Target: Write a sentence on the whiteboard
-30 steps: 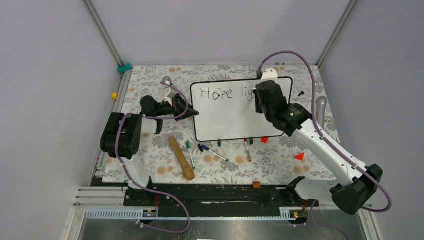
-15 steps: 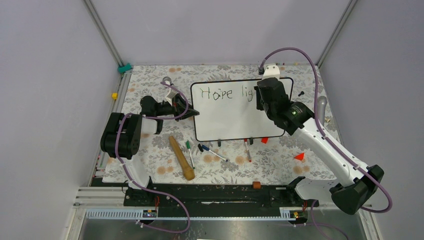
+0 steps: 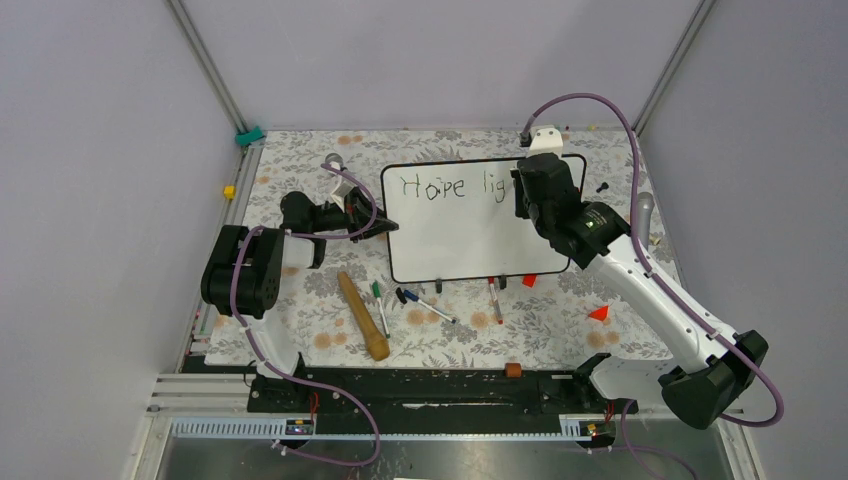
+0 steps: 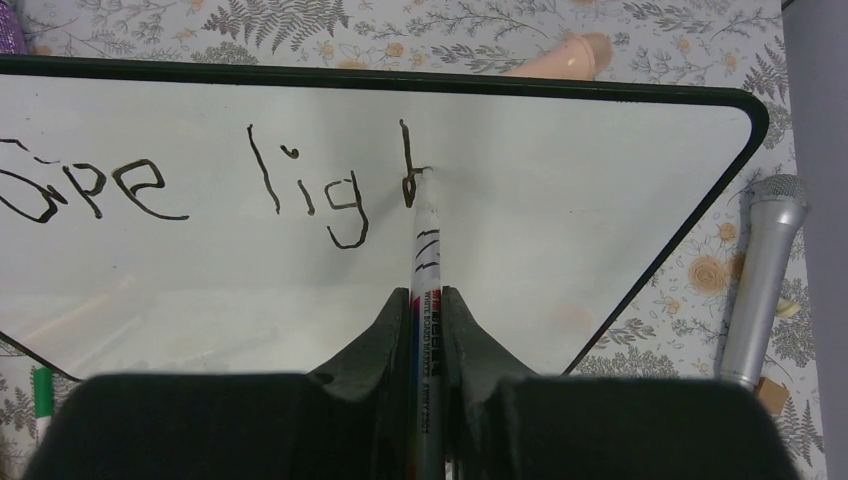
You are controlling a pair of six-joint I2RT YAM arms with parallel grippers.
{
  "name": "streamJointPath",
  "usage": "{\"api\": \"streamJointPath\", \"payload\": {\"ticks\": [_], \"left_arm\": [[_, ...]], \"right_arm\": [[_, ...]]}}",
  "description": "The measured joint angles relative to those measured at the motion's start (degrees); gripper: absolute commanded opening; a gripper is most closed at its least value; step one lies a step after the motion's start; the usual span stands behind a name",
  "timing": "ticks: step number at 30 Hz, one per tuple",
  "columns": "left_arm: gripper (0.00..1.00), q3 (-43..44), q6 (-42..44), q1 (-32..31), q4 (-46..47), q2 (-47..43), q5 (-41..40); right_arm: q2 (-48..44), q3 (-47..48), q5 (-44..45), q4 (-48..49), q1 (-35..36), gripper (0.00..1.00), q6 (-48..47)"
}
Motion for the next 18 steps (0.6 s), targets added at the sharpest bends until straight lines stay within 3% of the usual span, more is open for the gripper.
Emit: {"api": "streamJointPath", "payload": {"ticks": [18], "left_arm": [[0.00,0.00,0.00,0.00,0.00,0.00,0.00]], "right_arm": [[-1.33,-2.32,-0.44,-1.31,-0.09,0.00,0.24]]}}
